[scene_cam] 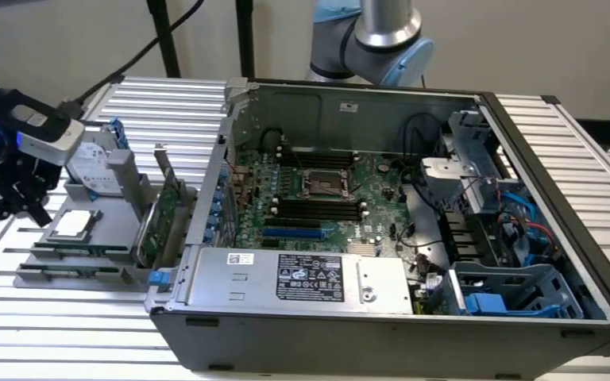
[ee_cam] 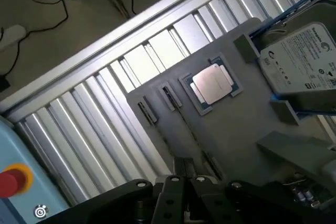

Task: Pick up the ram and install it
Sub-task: 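Pick up the ram and move it above insertion slot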

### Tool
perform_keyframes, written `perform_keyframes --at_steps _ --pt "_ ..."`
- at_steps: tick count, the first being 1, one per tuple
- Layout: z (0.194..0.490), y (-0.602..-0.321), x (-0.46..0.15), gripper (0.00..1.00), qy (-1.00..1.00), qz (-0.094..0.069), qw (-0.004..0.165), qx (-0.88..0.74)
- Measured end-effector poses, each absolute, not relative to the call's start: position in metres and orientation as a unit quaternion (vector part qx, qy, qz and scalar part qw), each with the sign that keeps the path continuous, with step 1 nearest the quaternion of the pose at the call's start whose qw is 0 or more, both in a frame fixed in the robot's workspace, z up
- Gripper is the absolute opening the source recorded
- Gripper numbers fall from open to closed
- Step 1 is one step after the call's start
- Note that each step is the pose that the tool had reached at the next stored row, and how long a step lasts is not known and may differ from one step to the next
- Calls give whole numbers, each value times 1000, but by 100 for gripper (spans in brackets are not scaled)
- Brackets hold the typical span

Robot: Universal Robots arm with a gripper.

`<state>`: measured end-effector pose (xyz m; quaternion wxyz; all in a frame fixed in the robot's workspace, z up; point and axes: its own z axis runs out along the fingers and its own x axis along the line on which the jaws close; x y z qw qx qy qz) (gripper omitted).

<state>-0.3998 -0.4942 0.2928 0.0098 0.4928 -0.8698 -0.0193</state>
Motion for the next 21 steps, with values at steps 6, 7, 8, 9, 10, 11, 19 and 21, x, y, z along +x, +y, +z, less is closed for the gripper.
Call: perform_keyframes --at_steps 6,7,8,9,10,11,19,21 --pt "285 -494 -400 0 -843 -18 11 538" --pt "284 -494 -400 0 -838 -17 12 545" --pt "282 -494 -400 0 -834 -17 12 552" --pt "281 -494 -400 0 -829 -17 12 559" --pt "280 -494 -400 0 -824 -17 12 566" --pt "278 -494 -400 0 -820 -16 13 572" --pt "268 -494 -399 0 -780 -14 14 625" --pt "265 -494 -399 0 -770 -14 15 638"
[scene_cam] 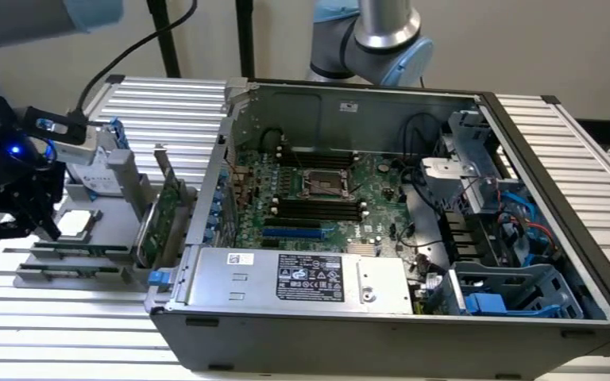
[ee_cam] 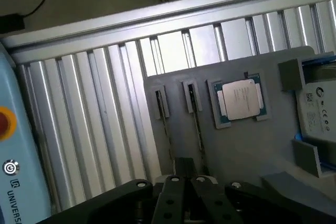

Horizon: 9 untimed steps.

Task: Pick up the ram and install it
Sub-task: 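Pick up the ram and move it above insertion slot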

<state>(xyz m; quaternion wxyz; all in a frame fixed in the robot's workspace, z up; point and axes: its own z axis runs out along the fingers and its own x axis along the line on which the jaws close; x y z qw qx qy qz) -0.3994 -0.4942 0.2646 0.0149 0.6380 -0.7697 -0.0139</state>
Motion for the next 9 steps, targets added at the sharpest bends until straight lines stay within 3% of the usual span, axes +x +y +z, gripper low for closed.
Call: perform_keyframes --at_steps 9 --pt "252 -494 -399 0 -726 -12 17 688"
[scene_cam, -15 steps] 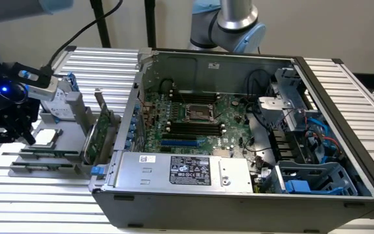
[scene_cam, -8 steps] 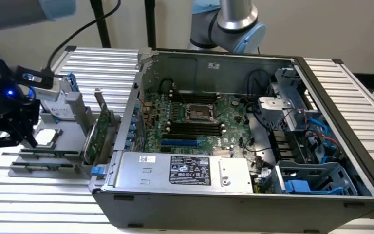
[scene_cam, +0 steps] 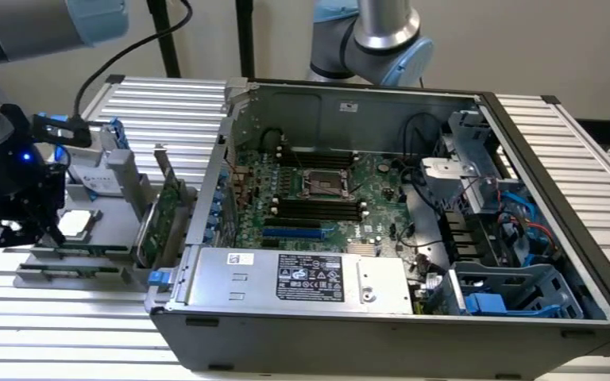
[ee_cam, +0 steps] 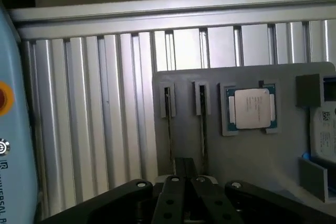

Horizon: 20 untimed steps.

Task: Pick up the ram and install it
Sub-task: 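Pick up the ram and move it above insertion slot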

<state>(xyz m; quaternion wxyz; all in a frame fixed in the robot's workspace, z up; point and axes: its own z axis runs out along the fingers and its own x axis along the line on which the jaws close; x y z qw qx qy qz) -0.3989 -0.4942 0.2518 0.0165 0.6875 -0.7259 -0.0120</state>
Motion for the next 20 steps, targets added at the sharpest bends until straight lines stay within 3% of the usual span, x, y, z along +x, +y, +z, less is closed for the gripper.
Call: perform_keyframes --at_steps 12,13,20 --pt "235 -500 -390 0 -698 -11 17 716" --pt "234 -501 -389 100 -698 -11 17 716" --pt "221 -501 -389 100 -698 -11 17 716"
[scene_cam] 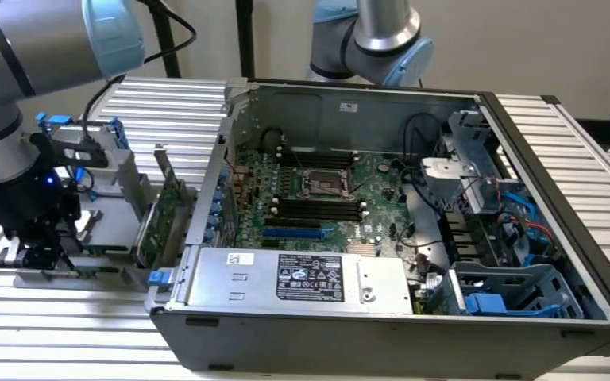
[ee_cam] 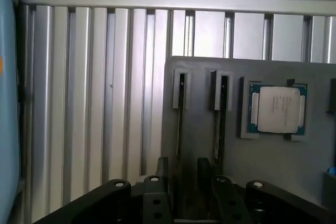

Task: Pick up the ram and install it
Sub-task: 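Pick up the ram and move it above insertion slot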

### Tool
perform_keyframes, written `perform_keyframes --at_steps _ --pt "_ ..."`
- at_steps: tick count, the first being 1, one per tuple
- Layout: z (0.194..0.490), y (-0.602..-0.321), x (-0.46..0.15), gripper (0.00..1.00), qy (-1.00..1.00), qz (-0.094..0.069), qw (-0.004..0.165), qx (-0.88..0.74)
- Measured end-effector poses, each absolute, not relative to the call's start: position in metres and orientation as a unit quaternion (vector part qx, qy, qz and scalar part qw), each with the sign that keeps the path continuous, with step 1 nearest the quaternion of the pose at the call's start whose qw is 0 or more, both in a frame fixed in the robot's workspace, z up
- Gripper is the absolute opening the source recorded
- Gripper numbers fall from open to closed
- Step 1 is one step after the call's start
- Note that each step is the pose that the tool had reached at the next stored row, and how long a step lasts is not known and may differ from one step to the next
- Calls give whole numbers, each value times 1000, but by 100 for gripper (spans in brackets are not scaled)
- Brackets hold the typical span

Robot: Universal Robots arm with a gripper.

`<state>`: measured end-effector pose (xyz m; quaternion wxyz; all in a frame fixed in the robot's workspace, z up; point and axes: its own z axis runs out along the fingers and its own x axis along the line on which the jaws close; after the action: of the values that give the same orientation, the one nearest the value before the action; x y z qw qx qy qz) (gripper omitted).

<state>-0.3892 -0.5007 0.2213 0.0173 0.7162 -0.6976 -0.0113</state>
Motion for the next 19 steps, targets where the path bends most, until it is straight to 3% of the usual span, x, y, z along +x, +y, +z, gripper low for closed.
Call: perform_keyframes --at_steps 19 --pt "196 -499 -393 100 -692 -8 21 721"
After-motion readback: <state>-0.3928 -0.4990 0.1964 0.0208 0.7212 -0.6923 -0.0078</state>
